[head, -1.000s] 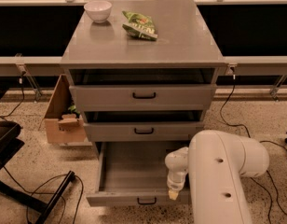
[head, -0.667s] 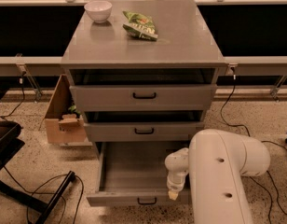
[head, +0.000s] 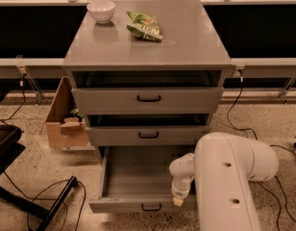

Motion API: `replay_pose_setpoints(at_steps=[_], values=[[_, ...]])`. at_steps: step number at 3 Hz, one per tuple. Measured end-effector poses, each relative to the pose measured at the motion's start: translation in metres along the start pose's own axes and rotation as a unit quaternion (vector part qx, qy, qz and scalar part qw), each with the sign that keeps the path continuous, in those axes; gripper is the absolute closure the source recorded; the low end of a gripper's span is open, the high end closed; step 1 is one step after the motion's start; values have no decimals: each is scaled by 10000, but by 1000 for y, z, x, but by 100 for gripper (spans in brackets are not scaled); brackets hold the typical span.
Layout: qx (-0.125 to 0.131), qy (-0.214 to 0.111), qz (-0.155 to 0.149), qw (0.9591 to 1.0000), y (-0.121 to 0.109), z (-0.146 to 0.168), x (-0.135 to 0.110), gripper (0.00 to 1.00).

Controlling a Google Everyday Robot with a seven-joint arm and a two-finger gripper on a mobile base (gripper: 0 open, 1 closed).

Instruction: Open bottom drawer

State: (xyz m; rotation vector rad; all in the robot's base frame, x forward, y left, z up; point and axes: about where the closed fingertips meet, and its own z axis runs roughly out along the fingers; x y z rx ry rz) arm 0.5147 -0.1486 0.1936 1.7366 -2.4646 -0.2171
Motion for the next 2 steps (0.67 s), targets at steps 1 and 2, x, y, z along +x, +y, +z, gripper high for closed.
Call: replay_pose_setpoints(at_steps=[1, 2], values=[[55, 23, -42, 10000, 4, 0, 1, 100], [55, 23, -42, 10000, 4, 0, 1, 98]])
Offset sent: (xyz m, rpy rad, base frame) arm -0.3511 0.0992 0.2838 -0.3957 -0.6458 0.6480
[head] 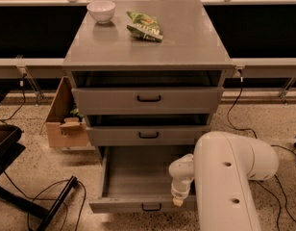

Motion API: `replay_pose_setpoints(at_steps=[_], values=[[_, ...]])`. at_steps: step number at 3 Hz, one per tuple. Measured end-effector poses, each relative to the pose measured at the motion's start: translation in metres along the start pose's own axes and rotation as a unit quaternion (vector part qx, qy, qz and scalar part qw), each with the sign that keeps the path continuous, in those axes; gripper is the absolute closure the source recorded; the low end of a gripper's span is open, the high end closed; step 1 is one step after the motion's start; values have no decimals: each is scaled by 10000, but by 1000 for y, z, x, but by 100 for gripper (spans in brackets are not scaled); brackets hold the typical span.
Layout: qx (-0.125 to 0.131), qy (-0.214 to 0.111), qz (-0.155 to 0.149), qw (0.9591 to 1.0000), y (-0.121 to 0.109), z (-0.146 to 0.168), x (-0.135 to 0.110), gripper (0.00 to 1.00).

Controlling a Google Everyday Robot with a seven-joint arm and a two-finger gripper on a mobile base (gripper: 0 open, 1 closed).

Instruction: Open bottom drawer

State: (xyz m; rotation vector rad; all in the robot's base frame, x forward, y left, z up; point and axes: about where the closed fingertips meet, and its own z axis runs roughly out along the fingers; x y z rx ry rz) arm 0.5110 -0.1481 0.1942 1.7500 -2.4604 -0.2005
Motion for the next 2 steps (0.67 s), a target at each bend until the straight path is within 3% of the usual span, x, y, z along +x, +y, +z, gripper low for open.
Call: replay_pose_setpoints(at_steps=[1, 2], values=[[0, 0, 0, 10000, 0, 0, 0, 76], [0, 0, 0, 10000, 0, 0, 0, 45]])
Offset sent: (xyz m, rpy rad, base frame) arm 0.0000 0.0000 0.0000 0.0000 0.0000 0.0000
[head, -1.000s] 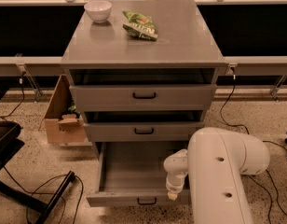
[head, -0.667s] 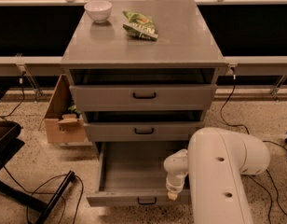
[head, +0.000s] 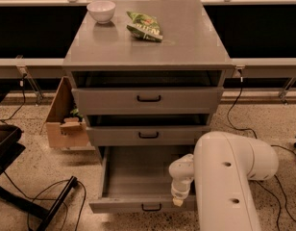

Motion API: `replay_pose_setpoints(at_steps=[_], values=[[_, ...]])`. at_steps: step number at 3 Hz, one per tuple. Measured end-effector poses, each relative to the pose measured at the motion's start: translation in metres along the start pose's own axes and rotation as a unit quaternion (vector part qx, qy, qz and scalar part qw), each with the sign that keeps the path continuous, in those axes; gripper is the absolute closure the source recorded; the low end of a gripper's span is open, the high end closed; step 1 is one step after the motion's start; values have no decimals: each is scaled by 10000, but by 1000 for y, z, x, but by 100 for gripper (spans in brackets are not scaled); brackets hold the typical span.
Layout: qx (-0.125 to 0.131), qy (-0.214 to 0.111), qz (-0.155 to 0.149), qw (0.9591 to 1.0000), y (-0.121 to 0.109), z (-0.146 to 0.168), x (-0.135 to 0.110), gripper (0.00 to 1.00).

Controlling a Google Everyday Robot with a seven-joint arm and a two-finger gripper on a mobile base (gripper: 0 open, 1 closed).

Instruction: Open bottom drawer

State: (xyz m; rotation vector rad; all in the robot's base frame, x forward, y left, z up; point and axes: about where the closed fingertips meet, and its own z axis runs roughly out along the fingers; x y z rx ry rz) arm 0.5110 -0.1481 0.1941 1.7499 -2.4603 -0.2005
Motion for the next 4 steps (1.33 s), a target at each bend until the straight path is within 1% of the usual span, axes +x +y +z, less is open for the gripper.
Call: replay_pose_setpoints(at_steps=[2, 3, 4], values=[[-1, 0, 0, 10000, 0, 0, 0, 0], [-1, 0, 0, 10000, 0, 0, 0, 0], [-110, 76, 41, 9999, 21, 12, 9, 16]])
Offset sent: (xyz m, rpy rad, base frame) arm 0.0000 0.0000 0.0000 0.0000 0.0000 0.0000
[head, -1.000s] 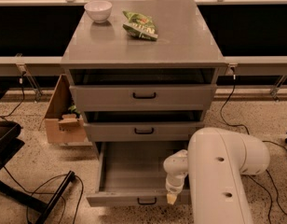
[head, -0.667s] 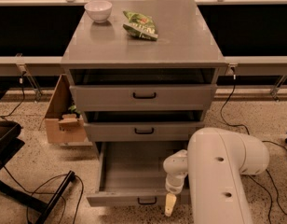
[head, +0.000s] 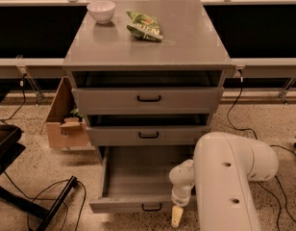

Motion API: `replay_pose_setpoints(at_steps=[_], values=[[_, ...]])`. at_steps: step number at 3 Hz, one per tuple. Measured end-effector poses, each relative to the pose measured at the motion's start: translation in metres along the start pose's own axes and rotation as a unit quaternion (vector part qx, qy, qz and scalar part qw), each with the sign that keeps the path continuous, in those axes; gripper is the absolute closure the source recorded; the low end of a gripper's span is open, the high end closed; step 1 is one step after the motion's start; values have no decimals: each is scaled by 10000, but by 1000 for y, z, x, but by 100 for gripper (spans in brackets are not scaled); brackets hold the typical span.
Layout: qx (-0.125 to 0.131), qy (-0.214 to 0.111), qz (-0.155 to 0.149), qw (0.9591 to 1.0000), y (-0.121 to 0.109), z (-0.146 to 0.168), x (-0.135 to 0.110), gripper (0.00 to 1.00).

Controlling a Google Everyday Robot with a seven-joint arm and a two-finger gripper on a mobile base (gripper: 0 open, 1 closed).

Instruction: Open bottom drawer

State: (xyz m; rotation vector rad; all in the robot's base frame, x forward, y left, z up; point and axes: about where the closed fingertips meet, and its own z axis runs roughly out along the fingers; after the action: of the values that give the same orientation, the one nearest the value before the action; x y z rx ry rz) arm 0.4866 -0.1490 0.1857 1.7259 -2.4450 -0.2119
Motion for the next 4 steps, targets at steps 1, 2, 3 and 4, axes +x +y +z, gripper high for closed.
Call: replay_pose_setpoints(at_steps=[1, 2, 3, 4], values=[[-292, 83, 124, 9995, 34, 17, 17, 39], [-292, 82, 124, 9995, 29, 15, 16, 62], [-292, 82, 124, 9995, 26, 13, 15, 85], [-292, 82, 124, 9995, 23, 11, 15, 100]])
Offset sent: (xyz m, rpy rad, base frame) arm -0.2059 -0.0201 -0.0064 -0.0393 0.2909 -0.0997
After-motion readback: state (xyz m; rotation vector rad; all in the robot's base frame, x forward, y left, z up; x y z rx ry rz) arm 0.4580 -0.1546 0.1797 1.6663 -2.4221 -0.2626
